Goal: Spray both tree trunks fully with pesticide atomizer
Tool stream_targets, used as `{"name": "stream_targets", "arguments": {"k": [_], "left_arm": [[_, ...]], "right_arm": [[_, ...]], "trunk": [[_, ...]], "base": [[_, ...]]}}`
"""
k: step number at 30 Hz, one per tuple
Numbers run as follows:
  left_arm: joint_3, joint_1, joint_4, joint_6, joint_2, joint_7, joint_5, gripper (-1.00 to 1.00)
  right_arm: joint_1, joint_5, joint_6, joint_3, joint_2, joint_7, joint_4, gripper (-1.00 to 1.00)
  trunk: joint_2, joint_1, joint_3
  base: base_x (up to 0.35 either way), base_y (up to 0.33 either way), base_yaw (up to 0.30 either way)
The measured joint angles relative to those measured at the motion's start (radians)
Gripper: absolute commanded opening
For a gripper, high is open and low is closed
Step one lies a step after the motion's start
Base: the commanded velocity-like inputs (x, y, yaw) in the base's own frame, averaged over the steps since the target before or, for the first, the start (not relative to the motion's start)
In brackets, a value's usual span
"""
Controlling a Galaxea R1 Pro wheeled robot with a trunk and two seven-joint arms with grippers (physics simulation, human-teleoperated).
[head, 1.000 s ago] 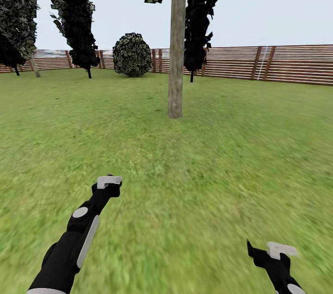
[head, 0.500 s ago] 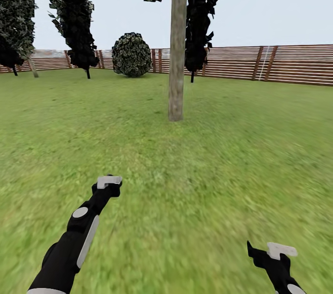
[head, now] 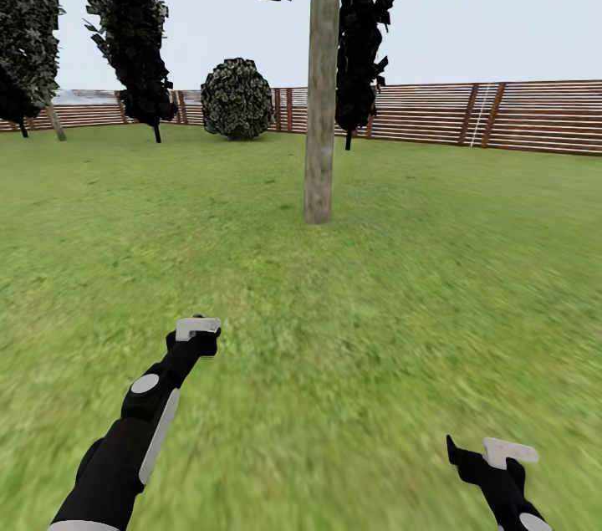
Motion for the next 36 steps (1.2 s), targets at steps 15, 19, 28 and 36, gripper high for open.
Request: {"name": "stream_targets", "arguments": {"k": [15, 19, 28, 36], "left_arm": [[-0.001, 0.0, 0.0, 0.0, 0.0, 0.0, 0.0, -1.0], [0.0, 0.0, 0.0, 0.0, 0.0, 0.0, 0.0, -1.0], [0.0, 0.0, 0.0, 0.0, 0.0, 0.0, 0.0, -1.0], [0.001, 0.0, 0.0, 0.0, 0.0, 0.0, 0.0, -1.0]], "right_arm": [[0.0, 0.0, 0.0, 0.0, 0.0, 0.0, 0.0, 1.0], [0.0, -0.001, 0.0, 0.0, 0.0, 0.0, -0.002, 1.0], [0.0, 0.0, -0.001, 0.0, 0.001, 0.0, 0.0, 1.0], [0.0, 0.0, -0.001, 0.0, 0.0, 0.0, 0.0, 1.0]], "trunk": [[0.0, 0.0, 0.0], [0.0, 0.0, 0.0], [0.0, 0.0, 0.0], [0.0, 0.0, 0.0]], "base": [[0.337, 0.0, 0.0], [0.337, 0.0, 0.0], [0.337, 0.0, 0.0], [0.337, 0.0, 0.0]]}}
